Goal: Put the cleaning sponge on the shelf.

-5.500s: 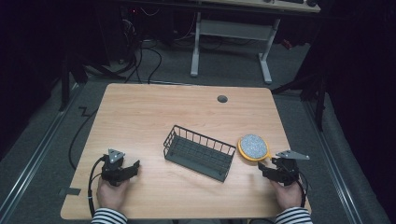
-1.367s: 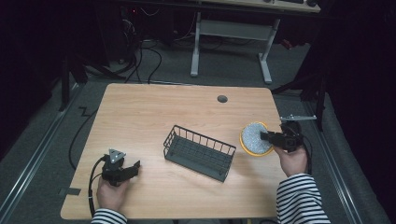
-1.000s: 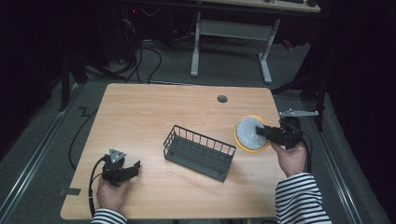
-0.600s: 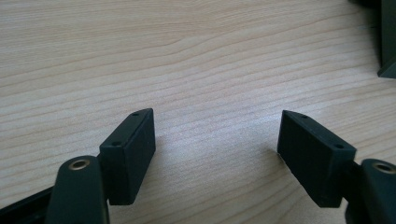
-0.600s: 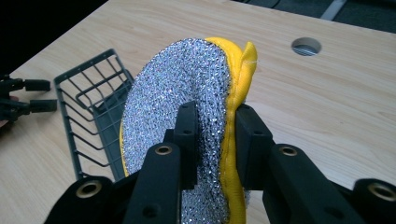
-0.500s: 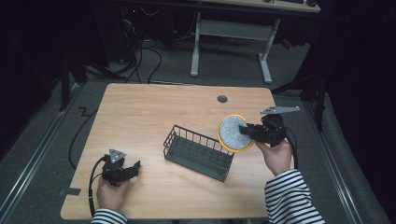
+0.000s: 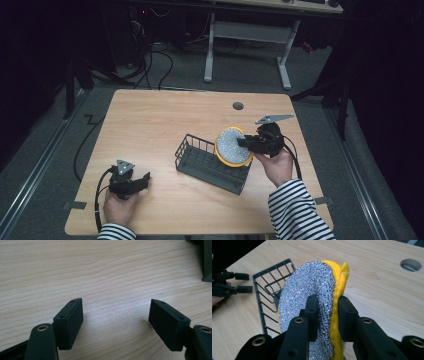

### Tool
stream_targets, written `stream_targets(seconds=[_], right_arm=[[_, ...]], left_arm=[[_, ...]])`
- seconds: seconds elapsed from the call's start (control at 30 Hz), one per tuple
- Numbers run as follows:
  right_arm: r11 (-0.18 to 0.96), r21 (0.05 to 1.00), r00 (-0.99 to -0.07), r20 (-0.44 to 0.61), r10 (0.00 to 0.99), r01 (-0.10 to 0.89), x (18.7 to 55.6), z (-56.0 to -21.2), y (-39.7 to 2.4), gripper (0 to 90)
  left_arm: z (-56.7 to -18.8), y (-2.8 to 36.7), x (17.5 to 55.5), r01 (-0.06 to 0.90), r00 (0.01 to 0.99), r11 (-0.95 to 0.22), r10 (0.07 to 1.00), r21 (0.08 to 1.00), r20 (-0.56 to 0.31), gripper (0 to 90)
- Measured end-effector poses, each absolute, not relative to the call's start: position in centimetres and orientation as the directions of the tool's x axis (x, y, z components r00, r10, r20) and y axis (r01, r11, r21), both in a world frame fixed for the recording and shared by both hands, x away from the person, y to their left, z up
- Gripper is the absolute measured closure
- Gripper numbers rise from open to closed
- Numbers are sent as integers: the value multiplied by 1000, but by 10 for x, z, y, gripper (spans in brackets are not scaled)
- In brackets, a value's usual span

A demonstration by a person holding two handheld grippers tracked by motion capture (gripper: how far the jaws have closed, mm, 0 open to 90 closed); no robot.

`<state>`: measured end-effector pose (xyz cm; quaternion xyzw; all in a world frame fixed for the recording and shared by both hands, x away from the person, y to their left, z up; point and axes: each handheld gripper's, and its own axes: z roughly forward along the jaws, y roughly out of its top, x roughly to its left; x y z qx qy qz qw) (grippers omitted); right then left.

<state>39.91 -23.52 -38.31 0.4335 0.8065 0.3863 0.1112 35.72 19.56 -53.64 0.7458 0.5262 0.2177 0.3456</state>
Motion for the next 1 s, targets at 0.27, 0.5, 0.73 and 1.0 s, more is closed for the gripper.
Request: stream_targets(seconds=[0.27, 0.5, 0.73, 1.0], right_arm=[[366, 702, -630, 152, 761, 611, 403, -393, -211, 723], [399, 681, -642, 137, 754, 614, 404, -403, -203, 712], [439, 663, -657, 108, 746, 607, 402, -408, -197, 706], [433, 656, -658, 132, 741, 619, 401, -418, -200, 667]], left_arm=[[-536, 196, 357, 634, 352, -208, 935, 745, -39, 281], [-536, 196, 357, 634, 352, -207, 935, 745, -40, 281], [-536, 196, 357, 634, 353, -206, 935, 745, -42, 281], [-536, 196, 357, 634, 352, -205, 935, 745, -43, 281]])
